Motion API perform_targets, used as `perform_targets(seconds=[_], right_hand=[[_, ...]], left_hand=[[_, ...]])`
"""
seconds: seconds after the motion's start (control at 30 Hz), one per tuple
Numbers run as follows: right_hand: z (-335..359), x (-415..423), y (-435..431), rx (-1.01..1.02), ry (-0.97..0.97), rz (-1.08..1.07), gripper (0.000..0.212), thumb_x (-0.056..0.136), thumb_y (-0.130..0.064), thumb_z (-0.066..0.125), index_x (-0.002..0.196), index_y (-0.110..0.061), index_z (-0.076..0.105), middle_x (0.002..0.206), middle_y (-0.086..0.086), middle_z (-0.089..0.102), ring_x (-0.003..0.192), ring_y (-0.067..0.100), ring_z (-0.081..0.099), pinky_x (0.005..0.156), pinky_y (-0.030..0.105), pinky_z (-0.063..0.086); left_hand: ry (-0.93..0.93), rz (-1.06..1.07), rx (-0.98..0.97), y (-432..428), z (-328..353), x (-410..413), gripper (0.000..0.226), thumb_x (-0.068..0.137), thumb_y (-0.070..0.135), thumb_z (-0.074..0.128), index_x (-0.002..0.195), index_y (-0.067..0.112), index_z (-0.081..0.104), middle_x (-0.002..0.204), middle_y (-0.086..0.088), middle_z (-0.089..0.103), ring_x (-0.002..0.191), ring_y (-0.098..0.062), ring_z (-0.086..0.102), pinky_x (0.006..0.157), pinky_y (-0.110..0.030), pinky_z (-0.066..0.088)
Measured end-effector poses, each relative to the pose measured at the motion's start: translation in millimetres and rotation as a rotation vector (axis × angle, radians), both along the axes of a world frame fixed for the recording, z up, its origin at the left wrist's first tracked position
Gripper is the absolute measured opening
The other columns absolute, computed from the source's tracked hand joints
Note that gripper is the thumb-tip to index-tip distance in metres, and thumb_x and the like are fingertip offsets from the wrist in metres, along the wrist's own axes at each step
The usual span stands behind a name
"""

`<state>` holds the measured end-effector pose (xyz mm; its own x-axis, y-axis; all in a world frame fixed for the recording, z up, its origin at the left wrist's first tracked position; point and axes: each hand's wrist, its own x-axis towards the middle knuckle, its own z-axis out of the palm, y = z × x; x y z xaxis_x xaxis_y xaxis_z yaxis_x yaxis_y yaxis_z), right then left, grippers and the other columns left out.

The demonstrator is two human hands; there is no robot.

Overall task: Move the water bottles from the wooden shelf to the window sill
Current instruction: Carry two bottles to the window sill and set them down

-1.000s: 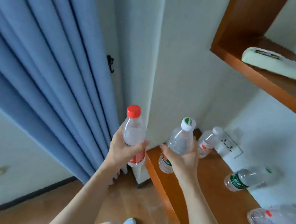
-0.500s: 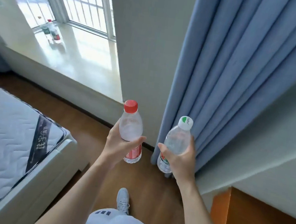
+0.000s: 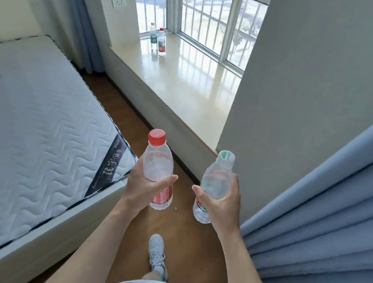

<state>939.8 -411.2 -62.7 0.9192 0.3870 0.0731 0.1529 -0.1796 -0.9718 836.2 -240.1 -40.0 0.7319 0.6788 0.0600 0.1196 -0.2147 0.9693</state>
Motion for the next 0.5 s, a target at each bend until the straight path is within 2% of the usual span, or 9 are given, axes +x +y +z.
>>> perform_targets(seconds=[0.1, 0.2, 0.27, 0.33, 0.4, 0.5], right_hand=[[-2.8, 31.4, 42.6, -0.033, -0.019, 0.035, 0.068, 0.065, -0.038, 0.093, 0.117, -0.025, 0.052, 0.106, -0.012, 0.063, 0.099, -0.003, 0.062, 0.074, 0.009, 0.051], [-1.5, 68.7, 91.2, -0.044, -0.003, 0.038, 0.071, 0.059, -0.053, 0.087, 0.116, -0.033, 0.050, 0.106, -0.014, 0.063, 0.100, 0.007, 0.065, 0.080, 0.021, 0.057], [0.5, 94.5, 124.8, -0.051, -0.006, 0.041, 0.074, 0.056, -0.059, 0.085, 0.117, -0.034, 0.050, 0.107, -0.012, 0.063, 0.101, 0.010, 0.066, 0.082, 0.027, 0.059], [5.6, 117.1, 157.6, -0.041, 0.002, 0.049, 0.076, 0.056, -0.058, 0.084, 0.118, -0.032, 0.050, 0.108, -0.009, 0.063, 0.102, 0.010, 0.065, 0.081, 0.026, 0.059], [9.8, 136.7, 189.0, -0.030, 0.010, 0.062, 0.074, 0.056, -0.057, 0.084, 0.117, -0.033, 0.050, 0.107, -0.011, 0.063, 0.100, 0.007, 0.065, 0.077, 0.020, 0.056], [11.5, 161.2, 226.6, -0.028, 0.030, 0.103, 0.073, 0.055, -0.057, 0.085, 0.115, -0.032, 0.051, 0.105, -0.012, 0.064, 0.095, 0.004, 0.066, 0.071, 0.017, 0.053]], left_hand=[[0.011, 0.027, -0.030, 36.3, -7.1, 21.5, 0.078, 0.055, 0.057, 0.079, 0.124, 0.028, 0.055, 0.108, 0.010, 0.067, 0.103, -0.002, 0.064, 0.076, -0.010, 0.052], [0.036, 0.066, -0.031, 81.2, -8.2, 53.1, 0.081, 0.053, 0.062, 0.077, 0.125, 0.034, 0.052, 0.110, 0.012, 0.065, 0.105, -0.003, 0.062, 0.076, -0.008, 0.049], [0.038, 0.083, -0.037, 112.0, -6.1, 76.8, 0.074, 0.056, 0.058, 0.079, 0.122, 0.036, 0.052, 0.110, 0.011, 0.064, 0.105, -0.002, 0.062, 0.075, -0.007, 0.047], [0.031, 0.096, -0.035, 141.2, -1.6, 99.3, 0.062, 0.065, 0.043, 0.087, 0.115, 0.041, 0.051, 0.107, 0.015, 0.063, 0.101, 0.007, 0.060, 0.070, -0.002, 0.045], [0.042, 0.108, -0.031, 169.3, 4.2, 118.4, 0.059, 0.071, 0.032, 0.087, 0.116, 0.040, 0.049, 0.107, 0.019, 0.061, 0.101, 0.005, 0.060, 0.069, -0.001, 0.045], [0.033, 0.135, -0.049, 207.1, 8.2, 140.0, 0.058, 0.067, 0.035, 0.087, 0.115, 0.031, 0.056, 0.105, 0.011, 0.067, 0.102, -0.008, 0.064, 0.081, -0.017, 0.051]])
